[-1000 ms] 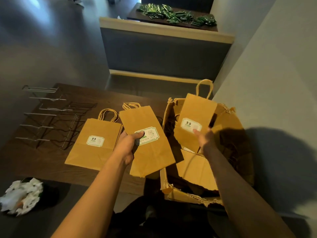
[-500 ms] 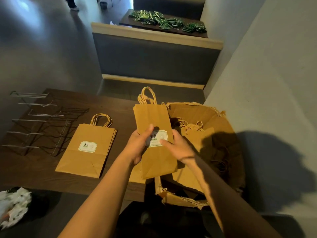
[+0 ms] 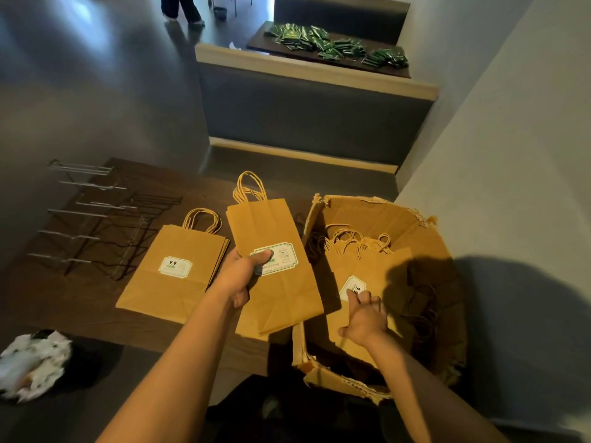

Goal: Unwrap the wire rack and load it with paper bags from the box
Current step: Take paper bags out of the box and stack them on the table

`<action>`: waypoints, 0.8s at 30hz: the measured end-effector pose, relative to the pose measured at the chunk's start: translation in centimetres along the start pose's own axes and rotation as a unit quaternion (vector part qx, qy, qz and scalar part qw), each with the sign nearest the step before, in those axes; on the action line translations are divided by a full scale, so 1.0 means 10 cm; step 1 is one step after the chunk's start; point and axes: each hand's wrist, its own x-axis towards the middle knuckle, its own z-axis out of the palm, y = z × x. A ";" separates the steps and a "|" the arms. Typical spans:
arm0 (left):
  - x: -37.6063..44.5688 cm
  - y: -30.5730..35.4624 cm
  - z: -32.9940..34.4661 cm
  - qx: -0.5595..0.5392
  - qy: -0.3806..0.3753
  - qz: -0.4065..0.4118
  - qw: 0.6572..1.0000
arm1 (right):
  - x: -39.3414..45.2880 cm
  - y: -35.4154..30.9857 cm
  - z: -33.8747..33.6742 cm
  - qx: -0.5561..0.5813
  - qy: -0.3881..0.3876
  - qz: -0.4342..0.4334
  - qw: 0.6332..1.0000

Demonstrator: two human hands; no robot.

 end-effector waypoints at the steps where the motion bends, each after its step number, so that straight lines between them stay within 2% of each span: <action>1: -0.01 0.00 -0.02 0.000 -0.003 -0.002 1.000 | 0.00 -0.05 -0.04 -0.014 -0.004 0.002 1.000; 6: -0.03 -0.02 -0.03 0.006 -0.012 -0.014 1.000 | 0.11 -0.06 -0.25 0.031 -0.081 -0.019 0.996; 9: -0.02 0.00 -0.03 0.013 -0.019 -0.005 1.000 | 0.18 0.07 -0.41 0.146 -0.058 -0.023 0.987; 12: -0.03 0.03 -0.03 0.022 -0.025 -0.003 0.999 | 0.16 0.27 -0.73 0.324 -0.008 0.022 0.946; 14: -0.03 0.03 -0.03 0.022 -0.029 -0.004 0.999 | 0.07 0.39 -1.04 0.395 0.040 0.013 0.918; 17: -0.03 0.04 -0.01 0.010 -0.041 -0.012 0.999 | -0.18 0.43 -1.51 0.513 0.074 -0.016 0.855; 20: -0.05 0.07 0.03 -0.016 -0.054 -0.021 0.998 | -0.42 0.27 -1.84 0.573 0.120 -0.075 0.807; 22: -0.06 0.09 0.08 -0.022 -0.059 -0.021 0.998 | -0.54 0.02 -1.97 0.596 0.102 -0.125 0.787; 24: -0.09 0.12 0.13 -0.015 -0.070 -0.014 0.997 | -0.61 -0.25 -2.03 0.597 0.071 -0.155 0.784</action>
